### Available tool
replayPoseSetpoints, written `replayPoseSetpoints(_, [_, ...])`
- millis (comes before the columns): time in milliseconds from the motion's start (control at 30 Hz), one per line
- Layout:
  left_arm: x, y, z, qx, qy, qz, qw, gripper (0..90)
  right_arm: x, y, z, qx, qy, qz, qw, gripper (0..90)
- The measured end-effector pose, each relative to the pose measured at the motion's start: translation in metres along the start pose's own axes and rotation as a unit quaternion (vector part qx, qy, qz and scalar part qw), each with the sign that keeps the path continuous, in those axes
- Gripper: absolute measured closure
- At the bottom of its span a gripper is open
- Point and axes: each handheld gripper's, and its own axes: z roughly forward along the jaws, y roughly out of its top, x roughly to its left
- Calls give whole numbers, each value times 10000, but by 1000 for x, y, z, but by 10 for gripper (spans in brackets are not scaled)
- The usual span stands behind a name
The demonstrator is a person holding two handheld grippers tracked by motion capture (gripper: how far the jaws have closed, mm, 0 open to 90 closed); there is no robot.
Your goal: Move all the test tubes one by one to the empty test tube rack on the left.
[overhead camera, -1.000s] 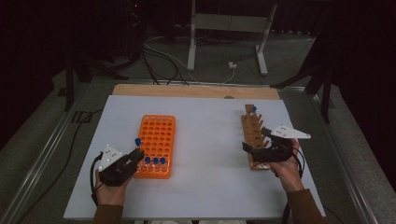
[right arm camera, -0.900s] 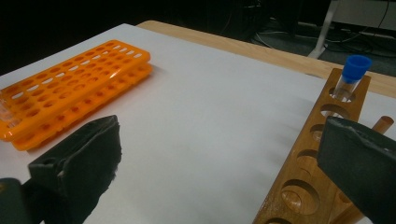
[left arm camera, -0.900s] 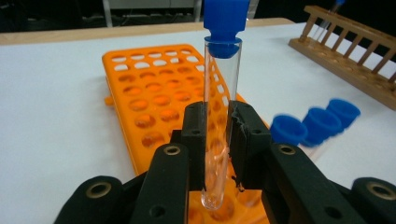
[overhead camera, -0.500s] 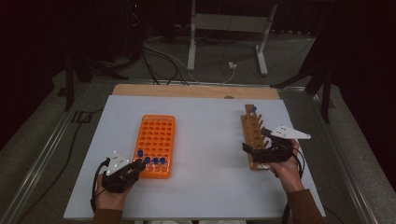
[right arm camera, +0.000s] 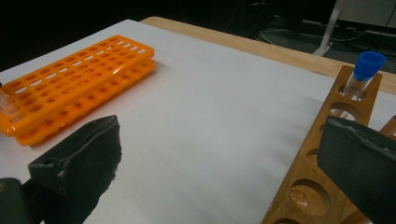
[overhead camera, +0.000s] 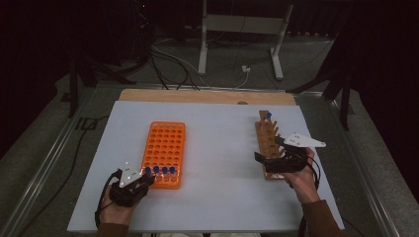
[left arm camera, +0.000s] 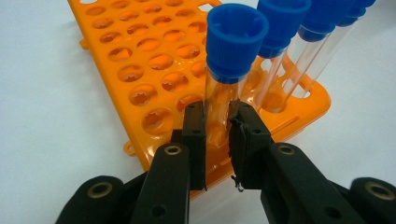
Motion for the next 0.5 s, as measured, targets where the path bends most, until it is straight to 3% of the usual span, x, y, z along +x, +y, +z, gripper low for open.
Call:
replayPoseSetpoints(233, [2,-1,-1,-39,-114,-112,9999,761,0,0,0,4,-1,-24,10000,0])
replayPoseSetpoints(500, [4,0,-8,-179,-352,-133,9991,571,-2,0,0,-4,1,-25,10000,0])
